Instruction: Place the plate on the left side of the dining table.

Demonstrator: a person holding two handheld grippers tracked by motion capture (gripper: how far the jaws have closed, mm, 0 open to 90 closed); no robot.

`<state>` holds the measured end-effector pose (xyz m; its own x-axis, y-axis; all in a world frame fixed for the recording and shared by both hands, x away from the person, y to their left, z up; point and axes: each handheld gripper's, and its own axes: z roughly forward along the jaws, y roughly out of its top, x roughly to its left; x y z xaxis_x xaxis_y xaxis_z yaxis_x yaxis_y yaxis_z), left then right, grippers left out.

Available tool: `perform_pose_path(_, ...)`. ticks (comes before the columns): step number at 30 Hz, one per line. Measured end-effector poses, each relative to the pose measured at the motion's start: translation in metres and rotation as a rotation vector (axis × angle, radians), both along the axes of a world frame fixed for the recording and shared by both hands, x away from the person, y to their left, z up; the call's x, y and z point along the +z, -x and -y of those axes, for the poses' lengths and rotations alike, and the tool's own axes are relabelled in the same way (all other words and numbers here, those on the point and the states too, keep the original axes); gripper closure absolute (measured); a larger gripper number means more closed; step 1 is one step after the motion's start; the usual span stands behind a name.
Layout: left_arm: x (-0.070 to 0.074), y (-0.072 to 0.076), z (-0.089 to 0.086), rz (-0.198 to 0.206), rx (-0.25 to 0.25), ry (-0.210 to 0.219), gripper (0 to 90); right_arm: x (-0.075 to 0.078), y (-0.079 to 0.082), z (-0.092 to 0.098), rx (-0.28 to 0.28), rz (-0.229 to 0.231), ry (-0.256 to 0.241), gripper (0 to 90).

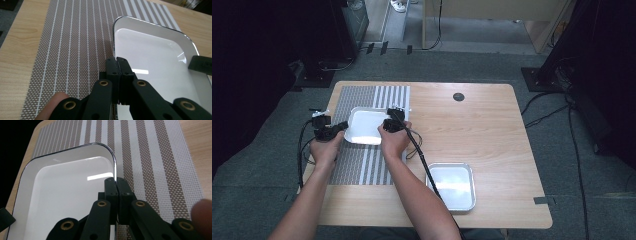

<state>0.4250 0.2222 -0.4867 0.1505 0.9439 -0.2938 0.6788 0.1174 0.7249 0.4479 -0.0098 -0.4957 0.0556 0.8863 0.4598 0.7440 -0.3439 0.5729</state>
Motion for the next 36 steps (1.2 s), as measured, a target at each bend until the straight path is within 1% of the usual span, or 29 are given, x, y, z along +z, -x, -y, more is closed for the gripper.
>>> perform_pose_path(2,-0.003,-0.002,0.001,-0.007,0.006,-0.011,90.0,-0.002,-0.003,-0.001,0.003,-0.004,0.013,89.7)
perform_pose_path(5,-0.006,-0.004,0.002,-0.019,0.011,-0.007,90.0,-0.007,-0.008,-0.001,0.007,-0.021,0.013,89.6)
perform_pose_path(9,-0.009,-0.005,0.003,-0.025,0.009,-0.02,90.0,-0.011,-0.01,-0.001,0.01,-0.023,0.014,89.3)
perform_pose_path(12,-0.011,-0.004,0.006,-0.018,0.005,-0.056,89.7,-0.013,-0.011,-0.002,0.017,-0.014,0.02,88.7)
perform_pose_path(16,-0.011,-0.004,0.007,-0.018,0.008,-0.061,89.0,-0.014,-0.012,-0.002,0.031,-0.006,0.028,87.9)
perform_pose_path(18,-0.011,-0.003,0.006,-0.017,0.008,-0.052,87.9,-0.015,-0.013,-0.002,0.038,-0.003,0.025,86.2)
perform_pose_path(20,-0.009,-0.003,0.005,-0.007,0.01,-0.046,81.7,-0.016,-0.012,-0.001,0.053,0.015,0.014,78.4)
perform_pose_path(21,-0.009,-0.002,0.005,0.0,0.013,-0.041,78.2,-0.016,-0.012,-0.001,0.059,0.035,0.032,74.3)
perform_pose_path(22,-0.007,-0.001,0.004,0.007,0.021,-0.047,74.9,-0.015,-0.011,-0.001,0.061,0.039,0.039,71.7)
perform_pose_path(24,-0.005,0.001,0.005,0.006,0.047,-0.074,62.6,-0.014,-0.011,0.0,0.07,0.054,0.041,66.2)
perform_pose_path(25,-0.003,0.002,0.005,0.004,0.048,-0.072,54.9,-0.014,-0.01,0.0,0.078,0.072,0.058,64.1)
perform_pose_path(26,-0.002,0.003,0.004,0.0,0.052,-0.078,47.4,-0.012,-0.009,0.0,0.084,0.094,0.071,60.9)
perform_pose_path(27,-0.001,0.003,0.004,-0.003,0.055,-0.081,43.3,-0.01,-0.008,0.001,0.085,0.107,0.078,59.6)
perform_pose_path(28,0.001,0.005,0.003,0.0,0.054,-0.073,34.4,-0.009,-0.007,0.001,0.085,0.122,0.091,58.6)
perform_pose_path(29,0.002,0.006,0.002,0.0,0.053,-0.072,34.4,-0.006,-0.005,0.002,0.09,0.137,0.103,56.9)
perform_pose_path(30,0.004,0.008,0.001,-0.002,0.055,-0.078,31.2,-0.004,-0.004,0.003,0.094,0.146,0.108,55.6)
perform_pose_path(31,0.005,0.01,0.0,0.002,0.056,-0.075,27.3,-0.001,-0.003,0.004,0.102,0.154,0.114,55.0)
perform_pose_path(32,0.007,0.013,-0.002,0.007,0.055,-0.071,25.8,0.0,-0.002,0.006,0.112,0.16,0.115,54.7)
perform_pose_path(33,0.009,0.015,-0.002,0.011,0.056,-0.07,24.0,0.002,-0.001,0.009,0.124,0.178,0.103,53.4)
perform_pose_path(34,0.01,0.017,-0.003,0.014,0.054,-0.067,22.5,0.004,0.0,0.01,0.138,0.187,0.098,50.3)
perform_pose_path(35,0.011,0.019,-0.003,0.016,0.049,-0.067,21.2,0.005,0.001,0.011,0.153,0.182,0.108,47.1)
perform_pose_path(36,0.012,0.021,-0.003,0.017,0.047,-0.068,20.0,0.007,0.002,0.012,0.173,0.175,0.124,45.9)
